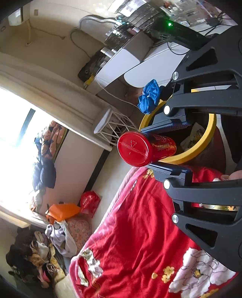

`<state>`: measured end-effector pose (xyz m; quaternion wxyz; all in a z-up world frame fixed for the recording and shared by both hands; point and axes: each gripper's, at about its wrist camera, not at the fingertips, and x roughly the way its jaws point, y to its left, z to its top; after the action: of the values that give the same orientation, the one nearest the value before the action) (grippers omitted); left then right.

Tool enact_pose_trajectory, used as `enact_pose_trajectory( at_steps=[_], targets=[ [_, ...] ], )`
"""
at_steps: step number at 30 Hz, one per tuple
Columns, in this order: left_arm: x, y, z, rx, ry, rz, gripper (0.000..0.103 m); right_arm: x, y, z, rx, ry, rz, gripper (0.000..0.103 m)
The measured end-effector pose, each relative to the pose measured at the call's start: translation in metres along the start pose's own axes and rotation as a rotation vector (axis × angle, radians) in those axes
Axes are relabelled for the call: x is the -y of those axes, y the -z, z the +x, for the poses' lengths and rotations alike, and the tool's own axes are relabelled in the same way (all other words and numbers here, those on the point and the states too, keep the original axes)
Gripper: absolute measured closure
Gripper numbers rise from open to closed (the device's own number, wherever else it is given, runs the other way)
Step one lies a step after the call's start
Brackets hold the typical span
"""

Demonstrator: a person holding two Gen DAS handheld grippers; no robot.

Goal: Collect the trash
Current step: 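Carry the red can and blue bag over the bin with both tools, then open both tools to drop the red can and blue bag into the bin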

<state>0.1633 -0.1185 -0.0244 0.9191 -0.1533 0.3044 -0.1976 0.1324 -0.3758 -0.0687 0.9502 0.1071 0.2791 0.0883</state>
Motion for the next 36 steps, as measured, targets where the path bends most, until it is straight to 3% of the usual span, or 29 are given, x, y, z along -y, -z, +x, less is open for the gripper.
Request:
enact_pose_trajectory(
  at_steps=[17, 36],
  targets=[
    [0.036, 0.014, 0.018, -0.048, 0.051, 0.094, 0.08, 0.034, 0.0, -0.004, 0.011, 0.079, 0.062, 0.1],
    [0.068, 0.042, 0.067, -0.16, 0.115, 0.197, 0.079, 0.083, 0.016, 0.01, -0.061, 0.143, 0.136, 0.1]
  ],
)
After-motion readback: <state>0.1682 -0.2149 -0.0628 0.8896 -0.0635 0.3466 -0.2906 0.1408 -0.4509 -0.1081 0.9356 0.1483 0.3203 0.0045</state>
